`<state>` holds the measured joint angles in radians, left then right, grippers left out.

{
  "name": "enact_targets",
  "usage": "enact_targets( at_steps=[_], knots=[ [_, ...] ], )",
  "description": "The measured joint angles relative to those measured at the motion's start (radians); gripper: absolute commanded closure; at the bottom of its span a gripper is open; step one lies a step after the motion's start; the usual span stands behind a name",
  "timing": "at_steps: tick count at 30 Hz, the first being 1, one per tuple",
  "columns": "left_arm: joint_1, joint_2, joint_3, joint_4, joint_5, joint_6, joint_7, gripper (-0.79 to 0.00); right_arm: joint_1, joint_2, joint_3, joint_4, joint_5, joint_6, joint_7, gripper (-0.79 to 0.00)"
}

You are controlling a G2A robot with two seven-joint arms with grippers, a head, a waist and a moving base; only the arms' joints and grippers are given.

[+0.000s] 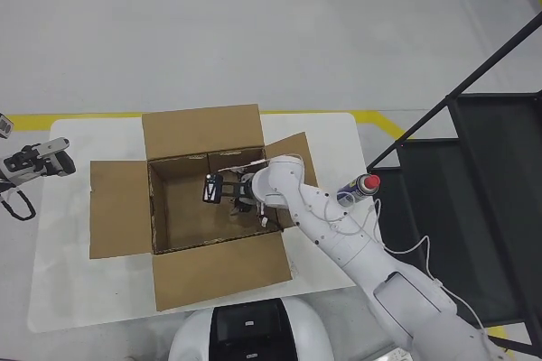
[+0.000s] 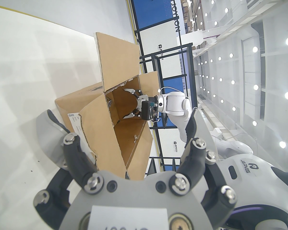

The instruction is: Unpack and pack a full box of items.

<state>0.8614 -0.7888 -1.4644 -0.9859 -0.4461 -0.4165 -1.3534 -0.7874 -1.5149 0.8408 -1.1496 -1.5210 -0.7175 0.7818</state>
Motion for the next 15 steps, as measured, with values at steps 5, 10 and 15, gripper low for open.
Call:
enact_targets(
  at_steps=[5, 10, 15],
  knots=[
    [0.000, 0.000, 0.000, 0.000, 0.000, 0.000, 0.000, -0.785, 0.037, -0.013, -0.029, 0.073, 0.001, 0.015, -0.027, -0.785],
    [0.000, 0.000, 0.000, 0.000, 0.000, 0.000, 0.000, -0.785, 0.070, -0.034, -0.068, 0.161, 0.021, 0.030, -0.062, -0.785],
    [0.000, 0.000, 0.000, 0.000, 0.000, 0.000, 0.000, -0.785, 0.102, -0.058, -0.105, 0.268, 0.038, 0.052, -0.096, -0.785]
  ],
)
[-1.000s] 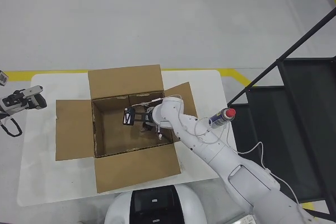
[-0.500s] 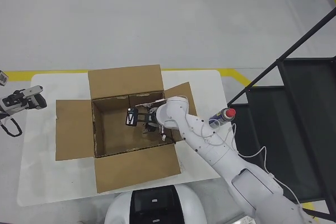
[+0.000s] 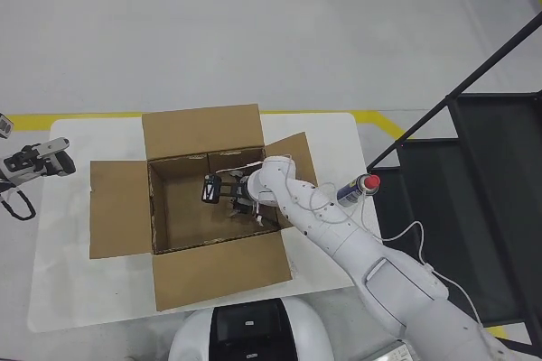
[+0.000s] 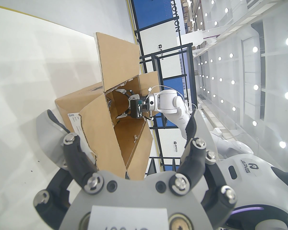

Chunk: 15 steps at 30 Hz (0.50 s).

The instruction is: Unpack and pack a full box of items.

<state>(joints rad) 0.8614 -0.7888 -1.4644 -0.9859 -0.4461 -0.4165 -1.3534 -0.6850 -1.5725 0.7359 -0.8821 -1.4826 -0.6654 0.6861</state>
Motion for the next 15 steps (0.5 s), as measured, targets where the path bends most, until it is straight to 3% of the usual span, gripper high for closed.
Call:
enact_targets(
  at_steps=[6, 9, 10, 12, 13, 15],
  knots=[
    [0.000, 0.000, 0.000, 0.000, 0.000, 0.000, 0.000, -0.785, 0.036, -0.027, -0.031, 0.111, 0.015, 0.031, -0.052, -0.763],
    [0.000, 0.000, 0.000, 0.000, 0.000, 0.000, 0.000, -0.785, 0.053, -0.041, -0.043, 0.160, 0.029, 0.036, -0.075, -0.699],
    [0.000, 0.000, 0.000, 0.000, 0.000, 0.000, 0.000, -0.785, 0.058, -0.045, -0.047, 0.174, 0.033, 0.035, -0.081, -0.628],
    [0.000, 0.000, 0.000, 0.000, 0.000, 0.000, 0.000, -0.785, 0.070, -0.054, -0.054, 0.204, 0.045, 0.028, -0.093, -0.372],
    [0.000, 0.000, 0.000, 0.000, 0.000, 0.000, 0.000, -0.785, 0.074, -0.058, -0.057, 0.215, 0.049, 0.028, -0.098, -0.308],
    [0.000, 0.000, 0.000, 0.000, 0.000, 0.000, 0.000, -0.785, 0.085, -0.067, -0.065, 0.239, 0.054, 0.026, -0.109, -0.095]
  ],
)
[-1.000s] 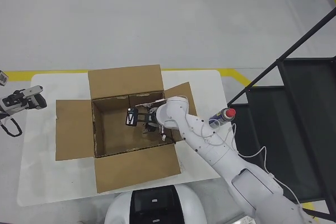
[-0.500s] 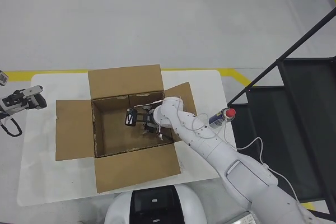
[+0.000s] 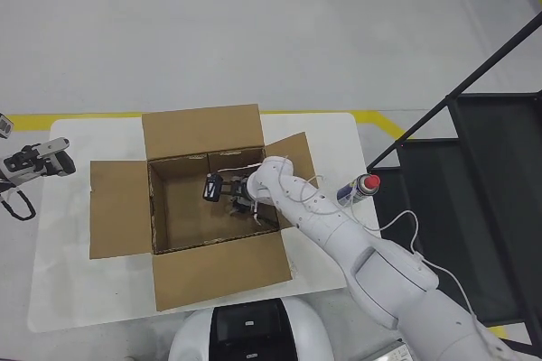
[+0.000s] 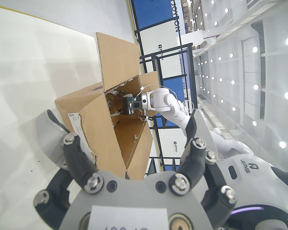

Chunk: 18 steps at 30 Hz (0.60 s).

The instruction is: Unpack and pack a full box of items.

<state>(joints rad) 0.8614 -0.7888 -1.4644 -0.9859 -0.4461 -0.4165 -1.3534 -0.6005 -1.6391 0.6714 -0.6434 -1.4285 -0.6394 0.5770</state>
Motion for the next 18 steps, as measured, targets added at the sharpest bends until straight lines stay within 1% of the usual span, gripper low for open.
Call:
enact_targets(
  at_steps=[1, 6, 10, 13, 18],
  knots=[
    [0.000, 0.000, 0.000, 0.000, 0.000, 0.000, 0.000, -0.785, 0.004, -0.003, -0.003, 0.009, 0.001, -0.001, -0.004, -0.003],
    [0.000, 0.000, 0.000, 0.000, 0.000, 0.000, 0.000, -0.785, 0.025, -0.020, -0.020, 0.048, -0.003, 0.002, -0.019, 0.000],
    [0.000, 0.000, 0.000, 0.000, 0.000, 0.000, 0.000, -0.785, 0.040, -0.024, -0.024, 0.048, -0.015, 0.013, -0.035, 0.000],
    [0.000, 0.000, 0.000, 0.000, 0.000, 0.000, 0.000, -0.785, 0.044, -0.020, -0.018, 0.034, -0.032, 0.039, -0.049, 0.000],
    [0.000, 0.000, 0.000, 0.000, 0.000, 0.000, 0.000, -0.785, 0.041, -0.003, 0.008, -0.005, -0.043, 0.045, -0.062, 0.000]
  ],
)
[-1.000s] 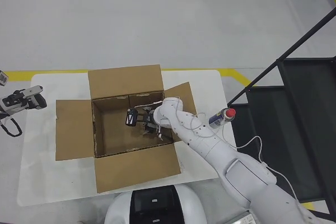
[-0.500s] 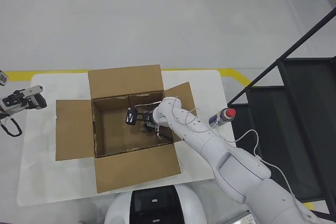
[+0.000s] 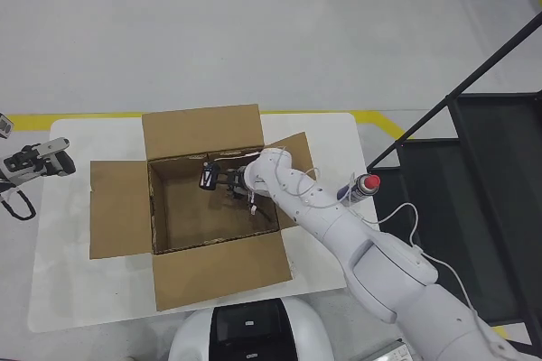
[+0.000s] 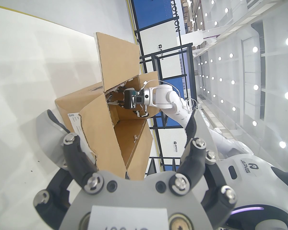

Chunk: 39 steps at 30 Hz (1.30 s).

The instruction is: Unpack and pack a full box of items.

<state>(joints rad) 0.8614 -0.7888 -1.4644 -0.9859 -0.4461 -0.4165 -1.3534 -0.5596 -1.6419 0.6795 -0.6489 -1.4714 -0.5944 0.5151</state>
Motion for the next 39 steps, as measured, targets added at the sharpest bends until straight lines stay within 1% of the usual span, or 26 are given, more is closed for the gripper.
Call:
enact_targets(
  at_steps=[5, 8, 10, 14, 15, 18, 21, 23, 27, 30, 34, 39],
  knots=[
    [0.000, 0.000, 0.000, 0.000, 0.000, 0.000, 0.000, -0.785, -0.028, 0.033, 0.051, -0.109, 0.001, -0.021, -0.008, 0.000],
    [0.000, 0.000, 0.000, 0.000, 0.000, 0.000, 0.000, -0.785, -0.073, 0.066, 0.103, -0.229, -0.007, -0.044, 0.011, 0.000],
    [0.000, 0.000, 0.000, 0.000, 0.000, 0.000, 0.000, -0.785, -0.123, 0.094, 0.150, -0.340, -0.015, -0.068, 0.041, 0.000],
    [0.000, 0.000, 0.000, 0.000, 0.000, 0.000, 0.000, -0.785, -0.260, 0.151, 0.267, -0.601, -0.015, -0.139, 0.118, 0.000],
    [0.000, 0.000, 0.000, 0.000, 0.000, 0.000, 0.000, -0.785, -0.309, 0.167, 0.305, -0.685, -0.013, -0.161, 0.146, 0.000],
    [0.000, 0.000, 0.000, 0.000, 0.000, 0.000, 0.000, -0.785, -0.432, 0.200, 0.398, -0.886, 0.002, -0.210, 0.197, 0.000],
    [0.000, 0.000, 0.000, 0.000, 0.000, 0.000, 0.000, -0.785, -0.547, 0.227, 0.489, -1.059, 0.018, -0.242, 0.221, 0.000],
    [0.000, 0.000, 0.000, 0.000, 0.000, 0.000, 0.000, -0.785, -0.608, 0.240, 0.538, -1.147, 0.014, -0.246, 0.226, 0.000],
    [0.000, 0.000, 0.000, 0.000, 0.000, 0.000, 0.000, -0.785, -0.738, 0.263, 0.645, -1.305, 0.012, -0.244, 0.193, 0.000],
    [0.000, 0.000, 0.000, 0.000, 0.000, 0.000, 0.000, -0.785, -0.828, 0.278, 0.726, -1.385, 0.016, -0.242, 0.150, 0.000],
    [0.000, 0.000, 0.000, 0.000, 0.000, 0.000, 0.000, -0.785, -0.943, 0.295, 0.841, -1.457, 0.028, -0.251, 0.074, 0.000],
    [0.000, 0.000, 0.000, 0.000, 0.000, 0.000, 0.000, -0.785, -1.094, 0.312, 1.007, -1.495, 0.053, -0.243, -0.059, 0.000]
  ],
)
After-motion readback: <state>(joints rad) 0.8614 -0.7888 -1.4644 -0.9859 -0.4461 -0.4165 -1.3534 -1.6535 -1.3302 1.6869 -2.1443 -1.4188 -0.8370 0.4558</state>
